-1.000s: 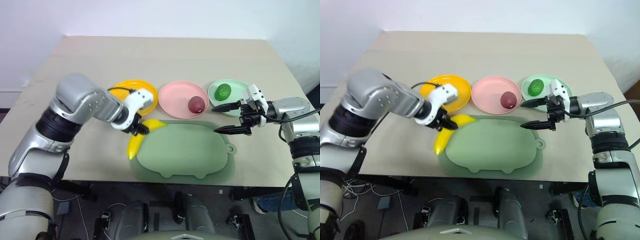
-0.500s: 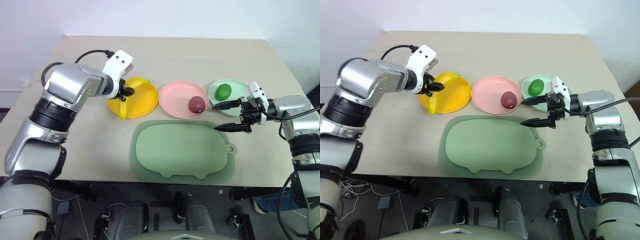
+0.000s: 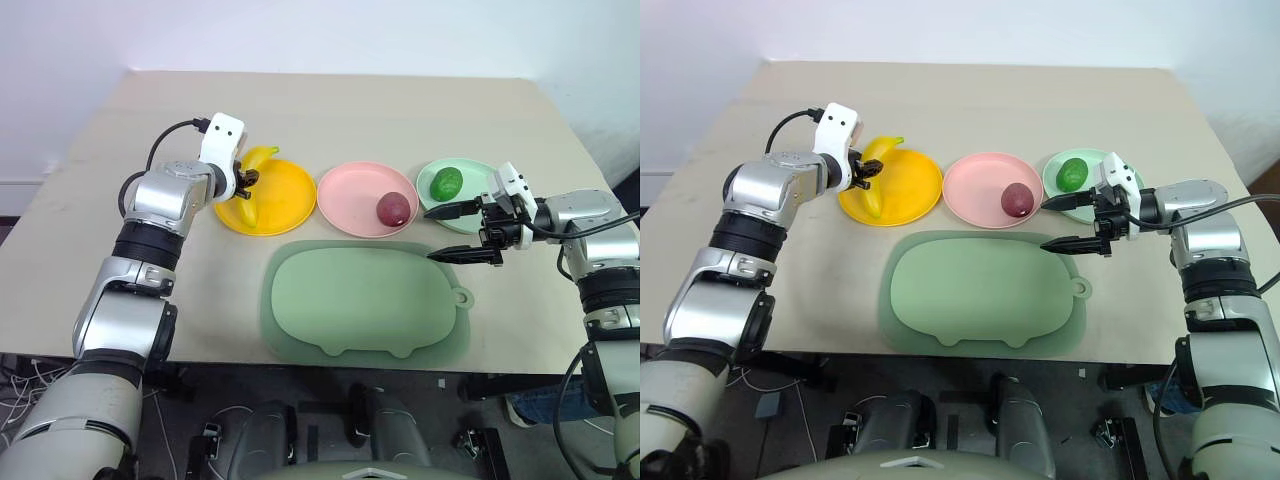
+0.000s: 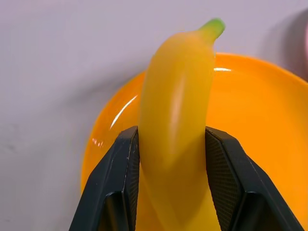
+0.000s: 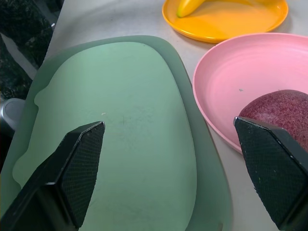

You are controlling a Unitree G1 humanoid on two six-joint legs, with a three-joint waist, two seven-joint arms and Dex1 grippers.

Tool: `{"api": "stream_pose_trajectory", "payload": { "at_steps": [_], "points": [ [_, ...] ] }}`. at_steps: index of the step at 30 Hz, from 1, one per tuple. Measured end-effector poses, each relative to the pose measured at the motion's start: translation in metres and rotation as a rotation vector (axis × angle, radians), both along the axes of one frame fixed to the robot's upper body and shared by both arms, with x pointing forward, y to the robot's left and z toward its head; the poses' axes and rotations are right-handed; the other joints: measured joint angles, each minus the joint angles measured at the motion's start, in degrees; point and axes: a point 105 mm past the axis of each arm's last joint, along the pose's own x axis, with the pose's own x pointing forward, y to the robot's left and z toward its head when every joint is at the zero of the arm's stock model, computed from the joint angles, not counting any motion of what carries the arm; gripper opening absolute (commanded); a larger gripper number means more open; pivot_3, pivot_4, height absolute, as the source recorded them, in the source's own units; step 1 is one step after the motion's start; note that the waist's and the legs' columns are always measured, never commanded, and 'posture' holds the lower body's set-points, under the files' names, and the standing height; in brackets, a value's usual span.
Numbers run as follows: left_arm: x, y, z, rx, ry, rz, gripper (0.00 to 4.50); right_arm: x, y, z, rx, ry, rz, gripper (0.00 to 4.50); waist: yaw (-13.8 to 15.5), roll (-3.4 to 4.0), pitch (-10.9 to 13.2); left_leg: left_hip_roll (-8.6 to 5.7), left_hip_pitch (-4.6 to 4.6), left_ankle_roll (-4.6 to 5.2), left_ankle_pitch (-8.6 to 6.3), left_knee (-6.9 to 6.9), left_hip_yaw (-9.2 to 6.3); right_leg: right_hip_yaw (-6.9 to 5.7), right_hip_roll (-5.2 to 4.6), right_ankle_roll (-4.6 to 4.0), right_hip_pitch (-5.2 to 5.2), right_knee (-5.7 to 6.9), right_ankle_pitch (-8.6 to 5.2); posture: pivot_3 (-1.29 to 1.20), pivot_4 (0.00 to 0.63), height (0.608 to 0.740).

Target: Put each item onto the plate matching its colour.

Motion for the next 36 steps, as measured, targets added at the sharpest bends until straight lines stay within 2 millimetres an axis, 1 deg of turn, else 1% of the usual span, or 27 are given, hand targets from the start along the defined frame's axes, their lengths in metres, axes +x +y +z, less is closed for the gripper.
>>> {"api": "stream_pose_trajectory", "payload": {
  "at_steps": [1, 3, 5, 6, 7, 8, 12, 15, 20, 25, 27, 29, 30, 31, 33, 34, 36],
  "points": [
    [0.001, -0.001, 0.000, -0.004, -0.002, -0.004, 2.33, 0.000, 0.000, 0.000, 0.000, 0.000, 0.000, 4.50, 0.0, 0.00, 0.0, 0.00, -0.01, 0.00, 0.00, 0.00, 0.00, -0.01, 0.00, 0.00, 0.00, 0.00, 0.00, 0.00, 0.150, 0.740],
    [0.000, -0.005, -0.007, -0.057, 0.035, -0.004, 2.93, 0.000, 0.000, 0.000, 0.000, 0.003, -0.001, 4.50, 0.0, 0.00, 0.0, 0.00, -0.01, 0.00, 0.00, 0.00, -0.01, -0.01, 0.00, 0.00, 0.00, 0.00, 0.00, 0.00, 0.150, 0.740],
    [-0.001, -0.008, -0.012, -0.070, 0.060, -0.013, 3.56, 0.000, 0.000, 0.000, 0.001, 0.008, -0.003, 4.50, -0.1, 0.00, 0.0, 0.00, -0.03, 0.00, 0.00, 0.00, -0.01, -0.02, 0.01, 0.00, -0.02, 0.01, 0.00, 0.00, 0.150, 0.740],
    [-0.001, -0.010, -0.012, -0.089, 0.068, -0.015, 4.00, 0.000, 0.000, 0.000, 0.002, 0.009, -0.004, 4.50, -0.1, 0.00, 0.0, 0.01, -0.03, 0.00, 0.00, -0.01, -0.01, -0.02, 0.01, 0.00, -0.02, 0.02, 0.00, 0.00, 0.150, 0.740],
    [-0.001, -0.010, -0.012, -0.104, 0.071, -0.011, 4.35, 0.000, 0.000, 0.000, 0.002, 0.009, -0.004, 4.50, -0.1, 0.00, 0.0, 0.01, -0.03, 0.00, 0.00, -0.01, -0.02, -0.02, 0.01, 0.00, -0.02, 0.01, 0.00, 0.00, 0.150, 0.740],
    [-0.001, -0.009, -0.012, -0.107, 0.073, -0.004, 4.46, 0.000, 0.000, 0.000, 0.002, 0.010, -0.004, 4.50, -0.1, 0.00, 0.0, 0.01, -0.02, 0.00, 0.00, -0.01, -0.01, -0.02, 0.01, 0.00, -0.02, 0.02, 0.00, 0.00, 0.150, 0.740],
    [-0.004, -0.010, -0.015, -0.103, 0.108, -0.020, 4.46, 0.000, 0.000, 0.000, 0.002, 0.013, -0.005, 4.50, -0.1, 0.00, 0.0, 0.01, -0.02, 0.00, 0.00, -0.01, -0.01, -0.03, 0.01, 0.00, -0.02, 0.03, 0.00, 0.00, 0.150, 0.740],
    [-0.004, -0.008, -0.006, -0.073, 0.076, -0.031, 4.46, 0.000, 0.000, 0.000, 0.002, 0.012, -0.005, 4.50, -0.1, 0.00, 0.0, 0.02, -0.03, 0.00, 0.00, -0.01, -0.02, -0.03, 0.01, 0.00, -0.02, 0.02, 0.00, 0.00, 0.150, 0.740],
    [-0.005, 0.005, 0.027, -0.029, -0.048, -0.031, 4.46, 0.000, 0.000, 0.000, 0.002, 0.011, -0.005, 4.50, -0.1, 0.00, 0.0, 0.04, -0.03, 0.00, 0.00, -0.02, -0.02, -0.02, 0.01, 0.00, -0.03, 0.03, 0.00, 0.00, 0.150, 0.740],
    [-0.011, 0.020, 0.063, -0.079, -0.140, -0.033, 4.46, 0.001, 0.000, 0.002, 0.003, 0.007, -0.004, 4.50, -0.2, 0.00, 0.0, 0.05, -0.04, 0.00, 0.00, -0.01, -0.01, -0.03, 0.01, 0.00, -0.04, 0.03, 0.00, 0.00, 0.150, 0.740],
    [-0.017, 0.018, 0.082, -0.155, -0.210, -0.085, 4.46, 0.003, 0.002, 0.005, 0.009, 0.000, -0.001, 4.50, -0.1, 0.00, 0.0, 0.07, -0.04, 0.00, 0.00, -0.01, -0.03, -0.04, 0.01, 0.00, -0.03, 0.02, 0.00, 0.00, 0.150, 0.740],
    [-0.030, 0.009, 0.096, -0.244, -0.254, -0.207, 4.46, 0.006, 0.009, 0.009, 0.032, -0.012, 0.006, 4.50, -0.2, 0.00, 0.0, 0.08, -0.03, 0.00, 0.00, -0.01, -0.02, -0.04, 0.01, -0.01, -0.03, 0.03, 0.00, 0.00, 0.150, 0.740],
    [-0.038, 0.003, 0.096, -0.277, -0.246, -0.272, 4.46, 0.008, 0.011, 0.009, 0.042, -0.014, 0.006, 4.50, -0.2, 0.00, 0.0, 0.08, -0.03, 0.00, 0.00, -0.02, -0.01, -0.04, 0.02, -0.01, -0.03, 0.05, 0.00, 0.00, 0.150, 0.740],
    [-0.051, -0.005, 0.092, -0.313, -0.209, -0.367, 4.46, 0.009, 0.013, 0.010, 0.056, -0.016, 0.002, 4.50, -0.3, 0.02, 0.0, 0.09, -0.03, -0.01, 0.00, -0.03, 0.01, -0.03, 0.01, -0.01, -0.03, 0.08, 0.00, 0.00, 0.150, 0.740],
    [-0.080, -0.014, 0.070, -0.373, -0.088, -0.546, 4.46, 0.011, 0.015, 0.012, 0.076, -0.017, -0.007, 4.50, -0.5, 0.03, 0.0, 0.11, -0.05, -0.01, 0.00, -0.05, 0.02, -0.03, 0.03, -0.01, -0.07, 0.08, 0.00, 0.00, 0.150, 0.740],
    [-0.097, -0.015, 0.054, -0.377, -0.020, -0.628, 4.46, 0.011, 0.015, 0.012, 0.080, -0.018, -0.011, 4.50, -0.7, 0.03, 0.0, 0.13, -0.05, -0.01, 0.00, -0.06, 0.02, -0.02, 0.04, -0.01, -0.09, 0.09, 0.00, 0.00, 0.150, 0.740],
    [-0.120, -0.014, 0.033, -0.362, 0.062, -0.725, 4.46, 0.012, 0.014, 0.012, 0.085, -0.018, -0.021, 4.50, -1.2, 0.04, 0.0, 0.14, -0.13, -0.02, 0.00, -0.06, -0.02, -0.04, 0.06, -0.02, -0.14, 0.07, -0.01, 0.00, 0.150, 0.740]
  ]
}}
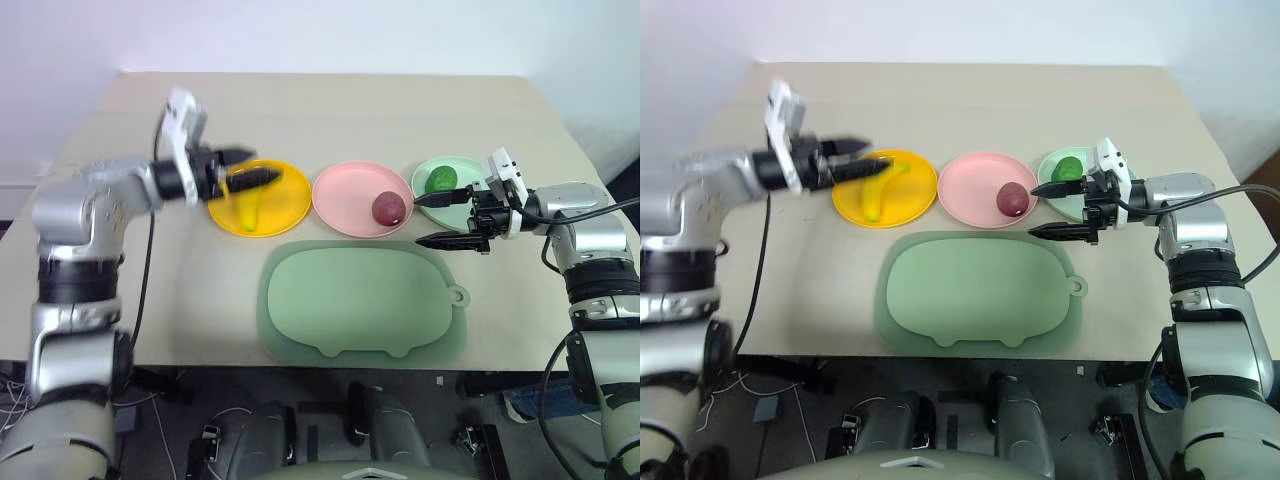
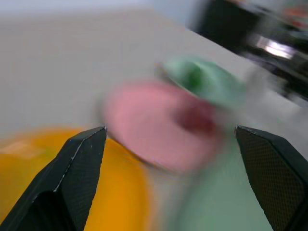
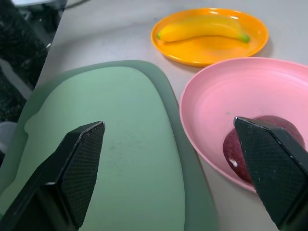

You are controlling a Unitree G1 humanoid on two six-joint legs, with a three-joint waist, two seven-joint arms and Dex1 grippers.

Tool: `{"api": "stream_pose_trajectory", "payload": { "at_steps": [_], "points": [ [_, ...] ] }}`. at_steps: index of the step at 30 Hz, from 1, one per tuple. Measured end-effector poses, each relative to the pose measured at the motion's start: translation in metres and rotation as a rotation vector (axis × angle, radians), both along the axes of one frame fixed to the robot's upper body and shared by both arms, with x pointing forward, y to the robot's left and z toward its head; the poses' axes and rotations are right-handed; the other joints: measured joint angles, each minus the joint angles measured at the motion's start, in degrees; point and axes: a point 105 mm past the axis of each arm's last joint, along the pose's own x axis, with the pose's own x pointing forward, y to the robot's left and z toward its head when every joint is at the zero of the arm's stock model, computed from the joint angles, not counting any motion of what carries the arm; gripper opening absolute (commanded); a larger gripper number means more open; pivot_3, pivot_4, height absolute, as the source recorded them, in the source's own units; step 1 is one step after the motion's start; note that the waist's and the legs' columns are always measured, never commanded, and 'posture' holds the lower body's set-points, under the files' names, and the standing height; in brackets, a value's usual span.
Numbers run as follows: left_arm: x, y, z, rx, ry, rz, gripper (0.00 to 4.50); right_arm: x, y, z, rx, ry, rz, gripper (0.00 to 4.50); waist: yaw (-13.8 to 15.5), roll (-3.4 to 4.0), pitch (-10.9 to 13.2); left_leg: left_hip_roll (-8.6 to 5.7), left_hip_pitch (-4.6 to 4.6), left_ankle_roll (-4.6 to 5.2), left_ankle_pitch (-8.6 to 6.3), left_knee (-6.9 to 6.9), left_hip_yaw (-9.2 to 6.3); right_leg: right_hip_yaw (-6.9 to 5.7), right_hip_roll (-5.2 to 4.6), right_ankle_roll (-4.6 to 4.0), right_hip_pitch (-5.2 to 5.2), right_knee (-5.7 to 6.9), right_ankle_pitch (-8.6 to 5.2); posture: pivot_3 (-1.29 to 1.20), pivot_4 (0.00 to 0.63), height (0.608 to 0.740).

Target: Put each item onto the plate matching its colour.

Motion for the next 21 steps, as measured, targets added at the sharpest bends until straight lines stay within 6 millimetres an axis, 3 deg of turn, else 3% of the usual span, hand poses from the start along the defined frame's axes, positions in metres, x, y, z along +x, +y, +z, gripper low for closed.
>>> {"api": "stream_pose_trajectory", "payload": {
  "at_steps": [2, 7, 10, 14, 17, 21],
  "points": [
    [-0.012, 0.000, -0.006, 0.005, 0.007, -0.064, 4.46, 0.000, 0.000, 0.000, 0.002, 0.000, -0.002, 4.50, 0.1, 0.00, 0.0, -0.03, -0.03, 0.00, 0.00, 0.06, -0.07, -0.01, -0.02, -0.01, 0.01, -0.07, -0.01, 0.00, 0.150, 0.740],
    [-0.030, 0.005, 0.011, -0.065, -0.168, -0.242, 4.46, 0.000, 0.001, 0.000, 0.004, 0.002, 0.002, 4.50, 0.0, 0.00, 0.0, -0.06, -0.02, 0.02, -0.01, 0.05, -0.07, -0.03, -0.03, -0.01, 0.02, -0.10, -0.01, 0.00, 0.150, 0.740],
    [-0.030, 0.014, 0.011, -0.057, -0.265, -0.276, 4.46, 0.000, 0.001, 0.001, 0.007, 0.003, 0.002, 4.50, -0.1, 0.00, 0.0, -0.05, -0.01, 0.02, -0.01, 0.05, -0.04, -0.03, -0.01, -0.01, 0.02, -0.09, -0.01, 0.00, 0.150, 0.740],
    [-0.036, 0.027, 0.003, -0.038, -0.286, -0.367, 4.46, 0.000, 0.001, 0.001, 0.009, 0.007, 0.000, 4.50, -0.1, 0.00, 0.0, -0.05, -0.02, 0.05, -0.03, 0.05, -0.02, -0.03, -0.01, -0.01, 0.00, -0.09, -0.01, 0.00, 0.150, 0.740],
    [-0.030, 0.036, -0.001, -0.022, -0.278, -0.369, 4.46, 0.000, 0.002, 0.001, 0.011, 0.008, 0.002, 4.50, 0.1, 0.00, 0.0, -0.05, -0.06, 0.26, -0.14, 0.06, -0.06, -0.06, -0.02, -0.01, 0.01, -0.10, -0.01, 0.00, 0.150, 0.740],
    [-0.020, 0.037, 0.015, 0.003, -0.330, -0.374, 4.46, 0.000, 0.006, 0.002, 0.016, 0.001, 0.023, 4.50, 0.0, 0.00, 0.0, -0.05, -0.25, 0.23, -0.13, 0.09, -0.10, -0.10, -0.02, 0.00, -0.09, -0.05, 0.00, 0.00, 0.150, 0.740]
  ]
}}
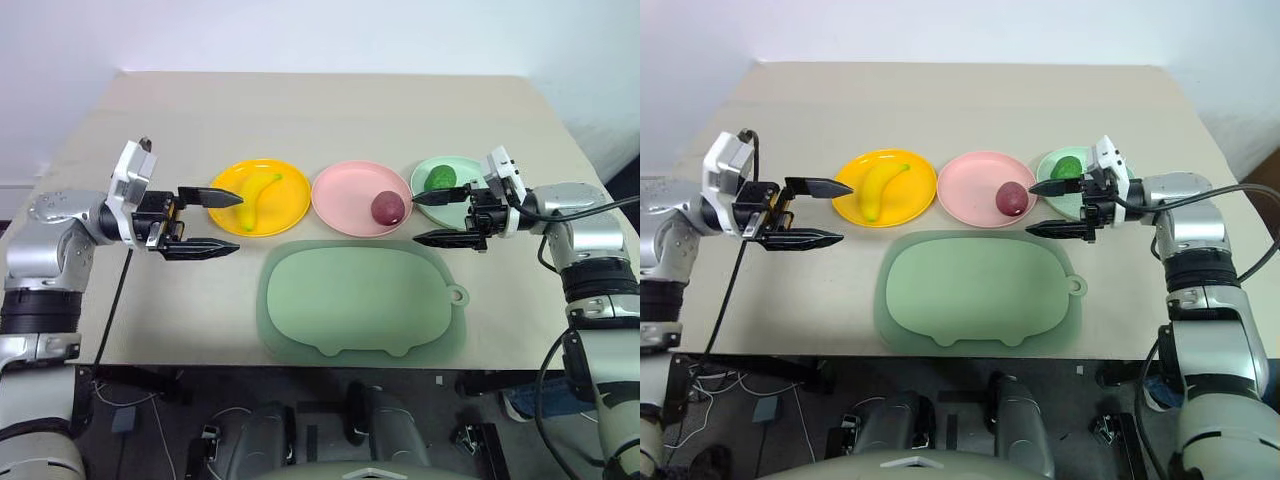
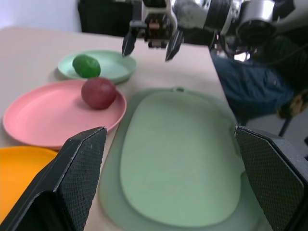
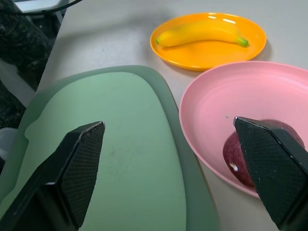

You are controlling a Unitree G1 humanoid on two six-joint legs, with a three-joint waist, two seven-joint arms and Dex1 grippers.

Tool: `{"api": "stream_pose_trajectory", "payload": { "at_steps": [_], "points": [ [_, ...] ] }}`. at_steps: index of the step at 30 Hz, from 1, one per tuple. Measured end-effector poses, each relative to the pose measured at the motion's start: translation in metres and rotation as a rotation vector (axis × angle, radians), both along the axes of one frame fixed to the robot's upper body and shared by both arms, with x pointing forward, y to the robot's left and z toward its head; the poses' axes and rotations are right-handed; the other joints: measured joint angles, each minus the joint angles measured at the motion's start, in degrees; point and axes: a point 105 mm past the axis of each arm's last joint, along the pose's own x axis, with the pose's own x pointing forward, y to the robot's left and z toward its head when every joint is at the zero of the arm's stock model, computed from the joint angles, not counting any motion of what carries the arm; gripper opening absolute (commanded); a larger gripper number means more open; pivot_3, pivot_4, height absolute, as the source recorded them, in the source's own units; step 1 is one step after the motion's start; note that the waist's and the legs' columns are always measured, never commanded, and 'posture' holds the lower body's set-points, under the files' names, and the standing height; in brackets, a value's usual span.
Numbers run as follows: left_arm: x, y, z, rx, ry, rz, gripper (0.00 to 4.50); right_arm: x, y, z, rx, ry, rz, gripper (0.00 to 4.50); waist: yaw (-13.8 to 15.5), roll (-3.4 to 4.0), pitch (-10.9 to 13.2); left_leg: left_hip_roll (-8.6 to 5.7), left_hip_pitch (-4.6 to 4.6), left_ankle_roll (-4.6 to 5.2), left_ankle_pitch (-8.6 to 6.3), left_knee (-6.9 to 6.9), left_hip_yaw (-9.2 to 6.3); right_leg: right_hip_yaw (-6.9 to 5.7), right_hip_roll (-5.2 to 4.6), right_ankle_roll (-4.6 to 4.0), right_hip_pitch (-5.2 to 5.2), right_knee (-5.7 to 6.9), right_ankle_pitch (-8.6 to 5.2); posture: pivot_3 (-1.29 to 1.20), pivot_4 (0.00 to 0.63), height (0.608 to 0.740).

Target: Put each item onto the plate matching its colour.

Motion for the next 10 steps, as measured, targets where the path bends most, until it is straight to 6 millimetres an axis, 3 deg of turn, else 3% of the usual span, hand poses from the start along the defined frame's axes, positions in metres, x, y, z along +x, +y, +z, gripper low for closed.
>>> {"api": "stream_pose_trajectory", "payload": {
  "at_steps": [3, 10],
  "points": [
    [0.0031, -0.0005, 0.0109, -0.010, -0.039, -0.004, 4.46, 0.0007, 0.0023, 0.0032, -0.002, -0.012, 0.012, 4.50, -0.2, 0.00, 0.0, 0.00, -0.08, -0.11, 0.06, 0.00, 0.02, 0.00, 0.01, 0.00, -0.07, 0.01, 0.00, 0.00, 0.150, 0.740],
    [0.0030, -0.0001, 0.0098, -0.031, -0.009, -0.011, 4.46, 0.0003, 0.0020, 0.0024, -0.004, -0.006, 0.015, 4.50, -0.2, 0.00, 0.0, 0.01, -0.27, -0.12, 0.07, 0.05, 0.02, -0.02, 0.02, 0.01, -0.21, 0.03, 0.01, 0.00, 0.150, 0.740]
  ]
}}
